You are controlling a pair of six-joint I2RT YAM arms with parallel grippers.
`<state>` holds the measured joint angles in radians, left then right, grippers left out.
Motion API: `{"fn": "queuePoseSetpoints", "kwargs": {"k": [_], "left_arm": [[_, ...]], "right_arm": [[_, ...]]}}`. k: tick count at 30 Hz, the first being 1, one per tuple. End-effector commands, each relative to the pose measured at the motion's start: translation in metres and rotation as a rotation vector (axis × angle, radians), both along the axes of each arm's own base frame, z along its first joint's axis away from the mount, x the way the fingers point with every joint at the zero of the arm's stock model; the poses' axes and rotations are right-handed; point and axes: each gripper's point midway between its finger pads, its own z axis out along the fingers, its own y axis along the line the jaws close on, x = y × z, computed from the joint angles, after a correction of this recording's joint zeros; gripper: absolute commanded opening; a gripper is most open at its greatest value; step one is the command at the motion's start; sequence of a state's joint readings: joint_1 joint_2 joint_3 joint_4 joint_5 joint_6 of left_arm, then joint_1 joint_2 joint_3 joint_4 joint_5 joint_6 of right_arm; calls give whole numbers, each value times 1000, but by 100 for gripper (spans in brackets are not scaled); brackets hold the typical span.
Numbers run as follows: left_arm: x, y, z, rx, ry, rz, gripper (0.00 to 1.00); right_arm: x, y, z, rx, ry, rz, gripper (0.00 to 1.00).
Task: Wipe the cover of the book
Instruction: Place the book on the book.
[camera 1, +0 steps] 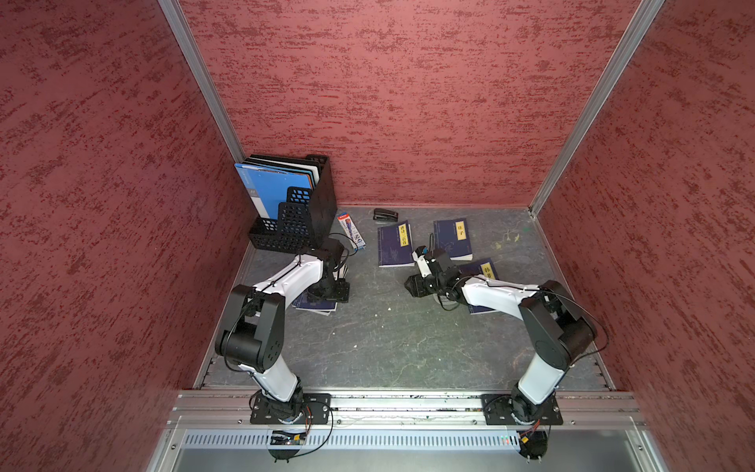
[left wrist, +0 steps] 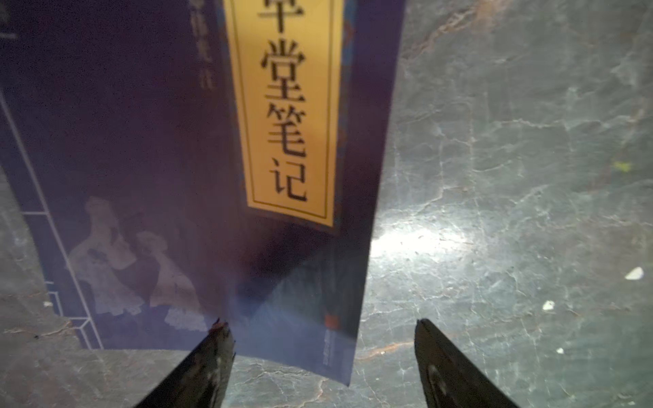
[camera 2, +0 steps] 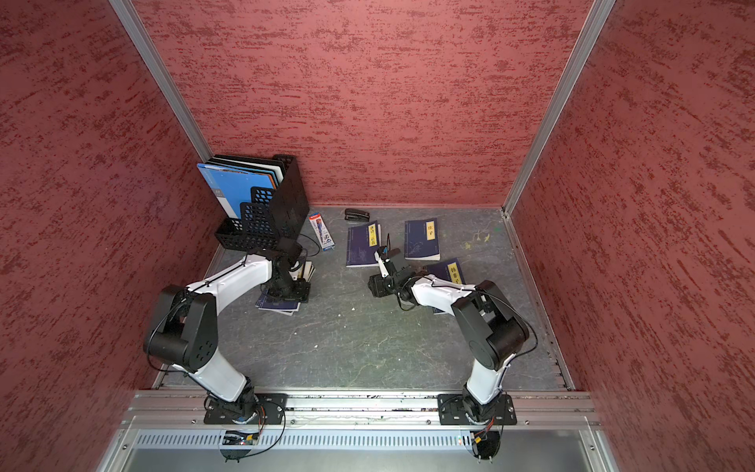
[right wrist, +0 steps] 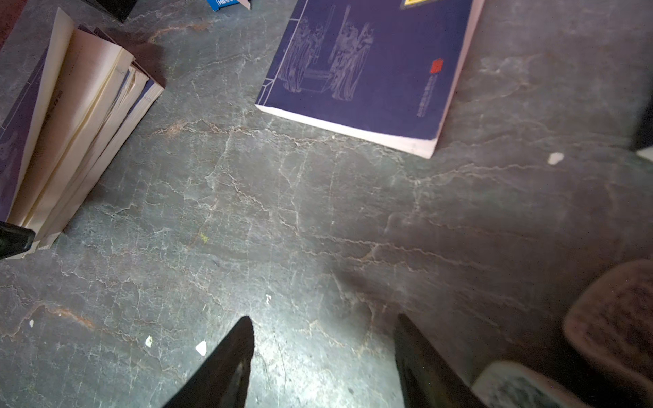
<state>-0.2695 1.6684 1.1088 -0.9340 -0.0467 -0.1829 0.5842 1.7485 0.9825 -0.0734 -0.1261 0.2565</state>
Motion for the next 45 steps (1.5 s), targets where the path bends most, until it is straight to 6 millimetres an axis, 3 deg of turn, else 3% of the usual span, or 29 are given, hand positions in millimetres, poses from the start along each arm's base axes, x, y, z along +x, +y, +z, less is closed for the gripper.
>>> {"fn": "queuePoseSetpoints", "kwargs": {"k": [1,17,36,41,45], "left_arm": [[0,13,-2,105,9,33,82],[-14,30,-5,201,67,40,82],[-17,41,1,158,74,108,82],[-14,25,6,77,47,86,82],[-2,-7,19,-64,-24,54,82]], "right_arm": [[5,-7,-1,-27,-10,-20,63],[6,-6,-2,-32,-5,-17,64],[6,-7,2,-36,-15,-19,64],[7,-8,6,-35,-21,-21,64],[9,-12,21,-44,-53,-34,64]]}}
